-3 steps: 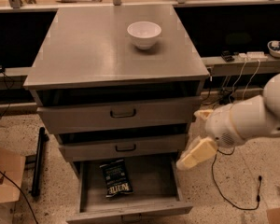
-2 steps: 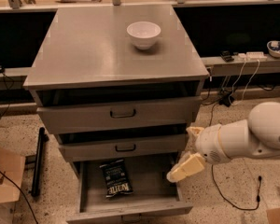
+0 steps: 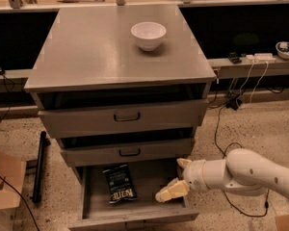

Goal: Pick blue chip bag from bottom drawer and place on counter

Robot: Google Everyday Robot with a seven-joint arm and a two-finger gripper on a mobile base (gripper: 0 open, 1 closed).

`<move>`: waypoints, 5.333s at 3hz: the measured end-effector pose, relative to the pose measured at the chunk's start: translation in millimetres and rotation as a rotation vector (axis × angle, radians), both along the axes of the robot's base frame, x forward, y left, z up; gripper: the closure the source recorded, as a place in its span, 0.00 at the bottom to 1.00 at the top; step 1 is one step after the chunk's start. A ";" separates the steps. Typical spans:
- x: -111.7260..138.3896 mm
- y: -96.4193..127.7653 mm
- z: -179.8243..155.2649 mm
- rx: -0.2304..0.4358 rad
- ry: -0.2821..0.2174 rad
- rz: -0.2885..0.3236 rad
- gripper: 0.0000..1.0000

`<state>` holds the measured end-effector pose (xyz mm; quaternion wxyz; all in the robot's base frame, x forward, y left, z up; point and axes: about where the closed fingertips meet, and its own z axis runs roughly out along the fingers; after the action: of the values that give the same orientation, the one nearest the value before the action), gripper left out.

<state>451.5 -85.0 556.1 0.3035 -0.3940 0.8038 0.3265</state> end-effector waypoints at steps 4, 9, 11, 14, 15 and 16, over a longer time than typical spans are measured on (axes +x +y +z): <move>27.3 106.5 -169.4 0.042 0.165 0.061 0.00; 89.1 189.5 -336.3 -0.046 0.198 0.022 0.00; 120.6 195.6 -425.9 -0.078 0.185 -0.059 0.00; 122.1 195.7 -433.2 -0.087 0.199 -0.072 0.57; 119.8 205.4 -451.4 -0.078 0.219 -0.072 0.80; 119.8 205.4 -446.5 -0.078 0.219 -0.072 1.00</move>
Offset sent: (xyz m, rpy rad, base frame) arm 0.0112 0.0508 -0.0760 0.0951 0.1485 -0.0107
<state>571.3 120.4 109.7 0.2101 -0.3383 0.8579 0.3248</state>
